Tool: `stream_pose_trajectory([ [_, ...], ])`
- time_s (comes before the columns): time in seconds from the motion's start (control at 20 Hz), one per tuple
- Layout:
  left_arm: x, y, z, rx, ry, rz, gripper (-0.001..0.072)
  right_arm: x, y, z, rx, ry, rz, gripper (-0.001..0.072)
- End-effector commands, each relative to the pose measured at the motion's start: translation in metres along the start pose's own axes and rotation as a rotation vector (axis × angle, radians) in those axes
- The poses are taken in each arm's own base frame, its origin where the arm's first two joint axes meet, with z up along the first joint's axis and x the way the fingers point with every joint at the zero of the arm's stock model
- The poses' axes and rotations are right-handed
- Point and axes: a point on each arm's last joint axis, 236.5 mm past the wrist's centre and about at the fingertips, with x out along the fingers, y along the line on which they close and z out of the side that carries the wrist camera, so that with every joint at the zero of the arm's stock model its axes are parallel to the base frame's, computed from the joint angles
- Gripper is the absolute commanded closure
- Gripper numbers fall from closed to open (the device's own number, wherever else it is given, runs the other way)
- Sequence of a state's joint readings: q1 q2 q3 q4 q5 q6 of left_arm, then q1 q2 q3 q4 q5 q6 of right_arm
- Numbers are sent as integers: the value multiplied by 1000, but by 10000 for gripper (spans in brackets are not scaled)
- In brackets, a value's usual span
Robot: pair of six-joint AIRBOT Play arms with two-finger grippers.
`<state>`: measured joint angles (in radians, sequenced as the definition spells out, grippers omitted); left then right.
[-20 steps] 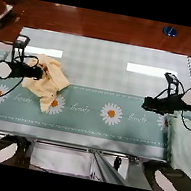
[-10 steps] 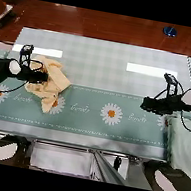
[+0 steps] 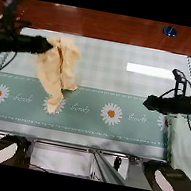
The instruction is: Fold the shirts.
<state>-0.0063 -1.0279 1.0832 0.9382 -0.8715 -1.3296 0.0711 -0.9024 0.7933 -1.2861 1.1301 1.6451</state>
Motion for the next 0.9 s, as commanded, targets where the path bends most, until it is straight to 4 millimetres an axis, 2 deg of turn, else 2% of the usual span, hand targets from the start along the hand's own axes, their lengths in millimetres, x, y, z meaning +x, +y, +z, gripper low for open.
stream_pose_trajectory([
  [0.0,-69,-79,63,110,-214,-144,686,-40,13,12,-38,-154,30,305],
  [0.15,-124,-142,94,198,-341,-241,686,-69,21,11,-63,-241,52,305],
  [0.25,-153,-181,108,243,-420,-314,686,-81,25,8,-74,-275,62,305],
  [0.3,-161,-198,111,236,-443,-354,686,-87,26,8,-79,-293,65,305],
  [0.4,-162,-231,99,226,-434,-445,686,-93,28,7,-84,-315,70,305],
  [0.55,-138,-273,58,219,-383,-562,686,-93,29,5,-83,-307,76,305],
  [0.65,-106,-282,20,192,-332,-586,686,-93,29,5,-83,-308,75,305],
  [0.75,-63,-269,-23,109,-243,-557,686,-93,29,5,-84,-308,73,305],
  [0.85,-22,-239,-76,63,-114,-487,685,-93,25,5,-88,-308,58,305],
])
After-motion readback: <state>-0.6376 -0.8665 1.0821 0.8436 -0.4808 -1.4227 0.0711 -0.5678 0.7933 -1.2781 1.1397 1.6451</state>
